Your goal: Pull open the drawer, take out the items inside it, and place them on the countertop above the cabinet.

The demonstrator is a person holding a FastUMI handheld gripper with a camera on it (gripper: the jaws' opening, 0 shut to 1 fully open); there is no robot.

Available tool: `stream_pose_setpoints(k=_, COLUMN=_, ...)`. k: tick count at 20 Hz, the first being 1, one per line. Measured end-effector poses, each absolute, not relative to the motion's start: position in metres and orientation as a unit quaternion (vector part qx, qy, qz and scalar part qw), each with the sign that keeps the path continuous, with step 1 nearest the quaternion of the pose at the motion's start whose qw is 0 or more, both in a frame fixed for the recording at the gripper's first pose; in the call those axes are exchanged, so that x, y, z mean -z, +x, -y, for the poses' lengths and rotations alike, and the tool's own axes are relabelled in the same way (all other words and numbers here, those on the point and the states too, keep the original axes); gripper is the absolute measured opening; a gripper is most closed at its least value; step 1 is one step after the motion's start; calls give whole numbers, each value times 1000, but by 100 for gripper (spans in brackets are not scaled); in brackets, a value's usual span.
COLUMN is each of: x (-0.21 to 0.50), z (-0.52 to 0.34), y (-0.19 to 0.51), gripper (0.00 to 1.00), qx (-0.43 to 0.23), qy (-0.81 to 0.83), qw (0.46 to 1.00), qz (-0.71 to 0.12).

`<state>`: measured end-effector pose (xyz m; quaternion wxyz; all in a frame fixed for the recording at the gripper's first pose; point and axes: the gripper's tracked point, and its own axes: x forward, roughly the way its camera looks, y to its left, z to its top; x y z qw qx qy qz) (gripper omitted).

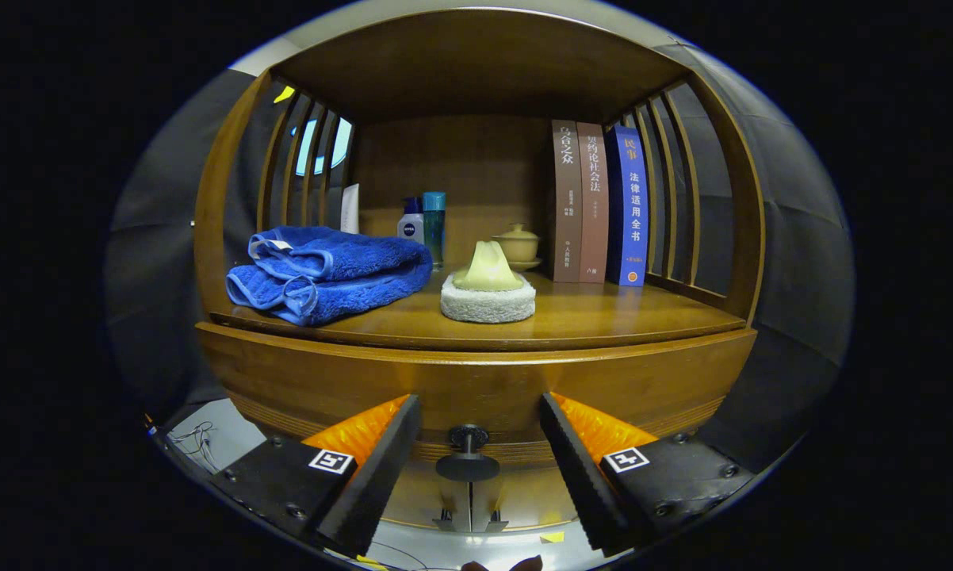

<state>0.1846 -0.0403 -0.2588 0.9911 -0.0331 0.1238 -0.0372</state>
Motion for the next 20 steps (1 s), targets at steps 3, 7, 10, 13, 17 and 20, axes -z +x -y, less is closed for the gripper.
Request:
stream_pose_setpoints(k=3, x=259, z=39, y=186, gripper=100, qx=42, qy=-41, qw=991, qz=-122)
stream_pose_setpoints(k=7, x=259, z=38, y=184, gripper=99, qx=43, qy=-47, qw=991, qz=-120)
stream_pose_setpoints(k=10, x=247, z=40, y=178, gripper=100, qx=40, qy=-54, qw=992, qz=-109)
stream_pose_setpoints(k=13, x=214, z=37, y=159, gripper=99, qx=39, qy=-48, qw=995, qz=-77)
stream_pose_setpoints(k=17, x=158, z=28, y=124, gripper=99, qx=32, qy=-53, qw=997, qz=-37)
stream_pose_setpoints(k=20, x=115, z=15, y=92, gripper=99, qx=23, qy=-52, qw=998, qz=-8)
